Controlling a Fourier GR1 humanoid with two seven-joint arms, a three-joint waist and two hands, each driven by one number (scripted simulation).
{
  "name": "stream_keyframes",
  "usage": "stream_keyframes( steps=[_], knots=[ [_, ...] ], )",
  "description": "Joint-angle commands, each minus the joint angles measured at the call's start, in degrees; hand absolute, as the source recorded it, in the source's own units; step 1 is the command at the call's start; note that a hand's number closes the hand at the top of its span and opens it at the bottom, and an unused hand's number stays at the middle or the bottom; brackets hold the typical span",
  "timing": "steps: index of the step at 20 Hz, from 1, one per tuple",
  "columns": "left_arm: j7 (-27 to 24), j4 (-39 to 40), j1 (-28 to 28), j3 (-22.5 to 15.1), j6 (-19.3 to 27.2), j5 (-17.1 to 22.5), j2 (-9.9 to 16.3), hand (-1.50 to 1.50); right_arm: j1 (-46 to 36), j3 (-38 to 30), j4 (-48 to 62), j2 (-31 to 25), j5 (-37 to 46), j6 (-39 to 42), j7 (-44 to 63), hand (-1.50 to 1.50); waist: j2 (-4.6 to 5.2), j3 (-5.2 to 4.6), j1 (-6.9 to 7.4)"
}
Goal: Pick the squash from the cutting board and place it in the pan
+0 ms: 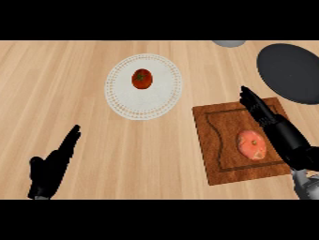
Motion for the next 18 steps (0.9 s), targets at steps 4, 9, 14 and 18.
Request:
stream_keyframes(
  steps=[4,9,14,18],
  knots=[
    [-0.23,-6.03,-8.90,4.96,3.71,-0.63,1.43,0.00,-3.30,4.36,3.97,-4.49,-7.32,24.88,-7.46,1.50,2.41,-0.09,3.89],
    [2.72,-8.04,-13.96,7.13,7.27,0.29,-0.26,0.00,-5.93,-2.17,12.74,-9.95,0.29,31.83,-27.71,-1.50,2.38,0.13,2.40],
    [5.08,-7.93,-15.32,8.97,6.52,0.95,2.03,0.00,-6.75,-11.70,23.25,-17.53,4.31,33.28,-44.67,-1.50,2.38,0.01,2.31],
    [5.95,-7.72,-16.05,7.16,8.07,-0.90,0.29,0.00,-11.88,-12.51,27.64,-26.51,8.26,38.19,-49.57,-1.50,2.39,-0.20,3.19]
  ],
)
